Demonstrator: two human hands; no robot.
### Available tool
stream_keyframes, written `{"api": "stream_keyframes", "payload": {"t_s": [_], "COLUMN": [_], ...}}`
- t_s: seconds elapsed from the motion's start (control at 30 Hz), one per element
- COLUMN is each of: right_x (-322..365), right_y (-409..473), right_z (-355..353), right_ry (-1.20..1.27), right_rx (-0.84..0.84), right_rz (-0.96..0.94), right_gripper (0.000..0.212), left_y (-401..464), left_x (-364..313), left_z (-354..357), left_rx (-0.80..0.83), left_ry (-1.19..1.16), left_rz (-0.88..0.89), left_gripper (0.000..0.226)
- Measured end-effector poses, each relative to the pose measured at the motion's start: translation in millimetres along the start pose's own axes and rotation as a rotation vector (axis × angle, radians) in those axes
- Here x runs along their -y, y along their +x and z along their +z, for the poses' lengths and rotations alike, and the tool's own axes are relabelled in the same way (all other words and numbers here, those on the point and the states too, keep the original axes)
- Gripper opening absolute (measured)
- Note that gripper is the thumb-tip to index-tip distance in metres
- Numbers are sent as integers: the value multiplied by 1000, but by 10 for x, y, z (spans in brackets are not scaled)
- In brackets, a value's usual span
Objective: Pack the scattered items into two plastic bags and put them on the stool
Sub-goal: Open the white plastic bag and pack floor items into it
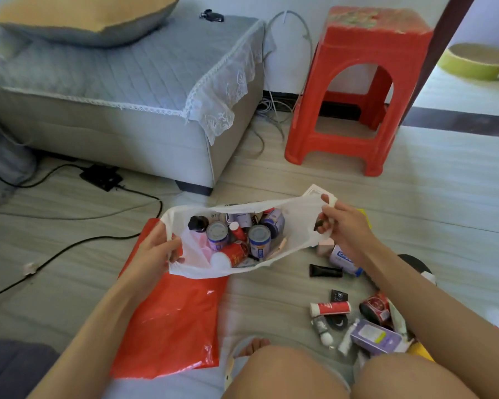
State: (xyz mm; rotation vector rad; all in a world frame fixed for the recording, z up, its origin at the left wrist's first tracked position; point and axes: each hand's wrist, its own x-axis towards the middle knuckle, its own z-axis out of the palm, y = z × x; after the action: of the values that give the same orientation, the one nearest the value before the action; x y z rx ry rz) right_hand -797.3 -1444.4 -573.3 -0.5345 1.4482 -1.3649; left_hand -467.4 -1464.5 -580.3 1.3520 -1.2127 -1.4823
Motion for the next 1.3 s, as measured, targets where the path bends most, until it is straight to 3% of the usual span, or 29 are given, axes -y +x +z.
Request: {"api": "stream_keyframes", "payload": {"t_s": [0.07,0.13,0.2,0.27,0.33,0.43,0.53,0.63,0.73,0.8,0.87,0.93,1.0,1.03,1.17,1.3], "right_x": [-10,-59,-128,-188,-293,-393,-428,-498,-574,-593,-596,-614,-612,-606,-547,-625], "right_y": [-28,-39,-26,-21,12,35,132,315,481,558,643,718,775,826,1033,1204], "right_z": [-28,-76,-153,-255,-337,-314,-247,-197,-121,-67,-65,-101,-129,-155,-201,-106], "right_ry": [-212,-447,-593,-796,-1151,-1487,-1601,-1637,-1566,-1579,-1591,-1551,-1403,-1204,-139,283], "right_rx": [-50,-127,-179,-186,-56,18,-65,-89,-54,-67,-72,-53,-47,-62,-31,6], "right_rz": [-57,-159,-238,-270,-319,-378,-472,-574,-723,-898,-1021,-936,-655,-494,150,483], "right_gripper": [11,16,10,34,51,52,48,46,53,46,35,23,22,22,22,25], "left_y": [13,9,-2,-6,1,52,124,295,507,689,860,994,1099,1159,1399,1627], "left_x": [4,40,95,147,143,136,199,386,599,691,727,727,699,695,553,497], "left_z": [-38,-80,-108,-109,-46,55,126,184,384,561,710,783,779,749,682,664], "left_rx": [-137,-296,-409,-447,-435,-354,-375,-418,-263,-141,-16,105,148,127,-28,-72], "left_ry": [110,219,346,501,688,1036,1335,1626,1784,1818,1826,1835,1768,1628,682,230], "left_rz": [-34,-51,-91,-108,-55,-3,39,147,337,496,544,540,467,394,-47,-288], "left_gripper": [15,5,30,55,63,59,54,87,108,105,90,56,25,15,14,18]}}
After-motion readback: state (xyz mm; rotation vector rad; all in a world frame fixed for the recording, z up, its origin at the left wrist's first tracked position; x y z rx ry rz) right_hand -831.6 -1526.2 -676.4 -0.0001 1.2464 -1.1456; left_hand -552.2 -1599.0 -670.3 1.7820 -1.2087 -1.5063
